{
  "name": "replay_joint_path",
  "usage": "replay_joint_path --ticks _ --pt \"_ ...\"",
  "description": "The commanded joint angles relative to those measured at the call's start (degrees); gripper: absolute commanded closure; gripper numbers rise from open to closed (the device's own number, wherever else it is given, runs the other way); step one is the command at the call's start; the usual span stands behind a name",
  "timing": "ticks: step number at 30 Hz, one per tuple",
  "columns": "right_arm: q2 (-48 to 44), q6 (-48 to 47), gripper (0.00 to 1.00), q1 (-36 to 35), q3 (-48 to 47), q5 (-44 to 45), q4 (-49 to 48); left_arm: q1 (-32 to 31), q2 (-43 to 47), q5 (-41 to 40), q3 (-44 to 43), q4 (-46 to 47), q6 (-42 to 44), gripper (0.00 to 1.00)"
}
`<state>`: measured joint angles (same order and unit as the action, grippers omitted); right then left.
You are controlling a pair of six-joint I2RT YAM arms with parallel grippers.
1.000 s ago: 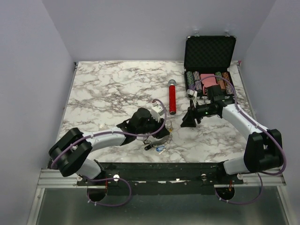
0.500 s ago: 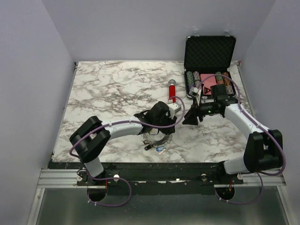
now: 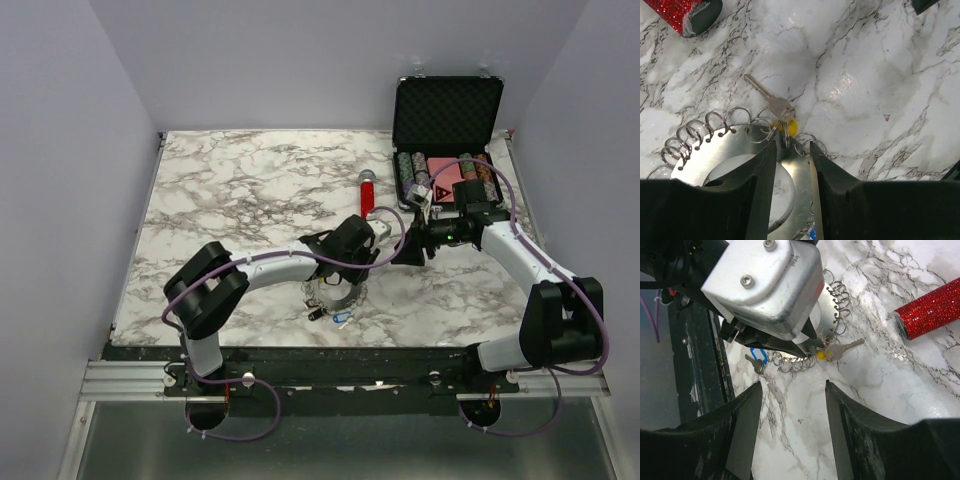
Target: Put the keys on the keyring
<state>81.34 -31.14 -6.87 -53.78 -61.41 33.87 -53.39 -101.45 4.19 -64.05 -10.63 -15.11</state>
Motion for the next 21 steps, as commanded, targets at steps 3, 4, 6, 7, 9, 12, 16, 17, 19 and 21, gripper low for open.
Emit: replay_joint_path --ticks 3,4,6,7,9,12,16,17,19,21 --pt "-0.8 -0.9 0.38 0.8 0.9 -2.4 -1.2 -0.3 -3.4 -1.7 -3.6 -3.2 1.7 0.6" --pt "-0.9 -0.8 0.38 0.9 0.9 -2.5 -1.2 -0.3 -4.0 -1.7 -4.0 -3.4 1.8 0.6" --pt "-0.9 -0.9 0.38 1.0 0.9 -2.7 -1.2 -0.3 -4.6 -1.7 -4.9 -4.1 2.0 0.6" --pt "-0.9 -0.9 0.38 1.0 0.8 -2.8 -1.2 -0.3 -5.0 -1.9 -5.4 -4.6 2.1 0.6" --pt "-0.9 -0.9 0.38 1.1 0.9 -3.1 -1.2 -0.3 -5.6 -2.1 -6.0 -4.8 2.4 0.6" --pt "-0.9 -0.9 0.38 1.2 0.9 -3.2 -1.1 -0.3 -6.3 -2.3 -6.8 -5.4 2.7 0.61" --pt "-1.0 -0.9 0.38 1.3 0.9 -3.5 -1.0 -0.3 -7.2 -2.9 -7.8 -6.8 2.9 0.62" --pt "-1.0 -0.9 0.38 1.2 0.8 -3.5 -1.0 -0.3 -7.3 -3.1 -7.8 -6.9 2.9 0.62" --pt "-1.0 -0.9 0.38 1.3 0.9 -3.7 -1.0 -0.3 -7.3 -3.5 -7.8 -7.1 3.2 0.64" --pt "-1.0 -0.9 0.38 1.4 0.9 -3.9 -1.0 -0.3 -7.4 -3.4 -7.9 -7.4 3.4 0.71"
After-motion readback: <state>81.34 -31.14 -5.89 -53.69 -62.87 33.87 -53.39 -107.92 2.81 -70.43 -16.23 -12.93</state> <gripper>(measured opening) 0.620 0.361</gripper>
